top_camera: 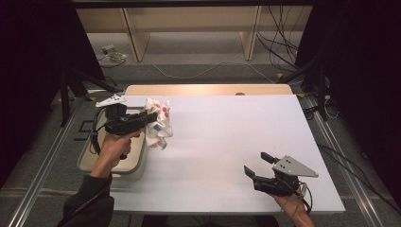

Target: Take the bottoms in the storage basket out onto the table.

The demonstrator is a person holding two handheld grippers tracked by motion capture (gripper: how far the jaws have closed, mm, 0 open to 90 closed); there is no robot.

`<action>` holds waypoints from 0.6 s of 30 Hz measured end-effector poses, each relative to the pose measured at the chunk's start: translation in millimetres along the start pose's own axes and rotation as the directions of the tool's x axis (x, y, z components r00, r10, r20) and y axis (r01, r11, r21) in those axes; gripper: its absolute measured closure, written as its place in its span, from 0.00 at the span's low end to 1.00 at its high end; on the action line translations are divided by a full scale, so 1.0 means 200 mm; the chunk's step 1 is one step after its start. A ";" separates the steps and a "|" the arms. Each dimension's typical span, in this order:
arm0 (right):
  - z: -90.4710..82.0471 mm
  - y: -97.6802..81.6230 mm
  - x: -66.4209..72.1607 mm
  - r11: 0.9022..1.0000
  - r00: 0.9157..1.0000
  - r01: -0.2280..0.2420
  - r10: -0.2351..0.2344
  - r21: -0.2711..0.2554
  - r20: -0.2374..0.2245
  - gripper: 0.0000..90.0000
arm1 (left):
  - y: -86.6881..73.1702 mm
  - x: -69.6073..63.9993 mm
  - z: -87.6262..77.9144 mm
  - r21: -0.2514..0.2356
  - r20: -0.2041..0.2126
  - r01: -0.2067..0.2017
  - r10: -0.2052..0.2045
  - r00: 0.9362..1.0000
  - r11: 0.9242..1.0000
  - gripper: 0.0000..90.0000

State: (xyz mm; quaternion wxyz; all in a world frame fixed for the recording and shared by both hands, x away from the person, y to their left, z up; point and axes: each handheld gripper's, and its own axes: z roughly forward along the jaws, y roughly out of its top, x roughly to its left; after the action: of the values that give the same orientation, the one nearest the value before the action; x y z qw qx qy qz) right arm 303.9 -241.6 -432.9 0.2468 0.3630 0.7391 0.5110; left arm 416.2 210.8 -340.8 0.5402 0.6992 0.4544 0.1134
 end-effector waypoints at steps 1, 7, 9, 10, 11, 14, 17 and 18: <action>0.00 0.00 0.00 1.000 1.000 0.000 0.000 0.000 0.000 0.27 | 0.00 0.00 0.00 -0.002 0.001 -0.002 0.002 1.000 1.000 0.75; 0.00 0.00 0.00 1.000 1.000 0.001 -0.001 0.000 0.001 0.27 | -0.01 -0.02 0.03 0.002 0.005 -0.009 0.009 1.000 1.000 0.75; 0.00 0.00 0.00 1.000 1.000 0.000 0.000 -0.001 0.000 0.27 | -0.01 -0.03 0.04 -0.002 0.007 -0.007 0.007 1.000 1.000 0.75; 0.00 0.00 0.00 1.000 1.000 0.000 0.000 -0.001 0.000 0.27 | -0.02 -0.04 0.04 -0.004 0.006 -0.008 0.008 1.000 1.000 0.75; 0.00 0.00 0.00 1.000 1.000 0.000 0.000 -0.001 0.000 0.27 | -0.02 -0.04 0.04 -0.001 0.009 -0.011 0.011 1.000 1.000 0.75; 0.00 0.00 0.00 1.000 1.000 0.000 0.000 -0.001 0.000 0.27 | -0.02 -0.05 0.06 -0.004 0.009 -0.011 0.011 1.000 1.000 0.75; 0.00 0.00 0.00 1.000 1.000 0.001 -0.001 -0.001 0.001 0.27 | -0.02 -0.05 0.06 -0.004 0.012 -0.007 0.007 1.000 1.000 0.75; 0.00 0.00 0.00 1.000 1.000 0.001 -0.001 -0.001 0.001 0.27 | -0.03 -0.06 0.07 -0.007 0.013 -0.007 0.007 1.000 1.000 0.75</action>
State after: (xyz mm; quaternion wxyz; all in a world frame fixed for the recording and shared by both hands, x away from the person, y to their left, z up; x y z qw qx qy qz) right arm 303.8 -241.7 -433.0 0.2474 0.3628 0.7389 0.5112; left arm 415.9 192.9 -346.7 0.5450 0.6998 0.4480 0.1122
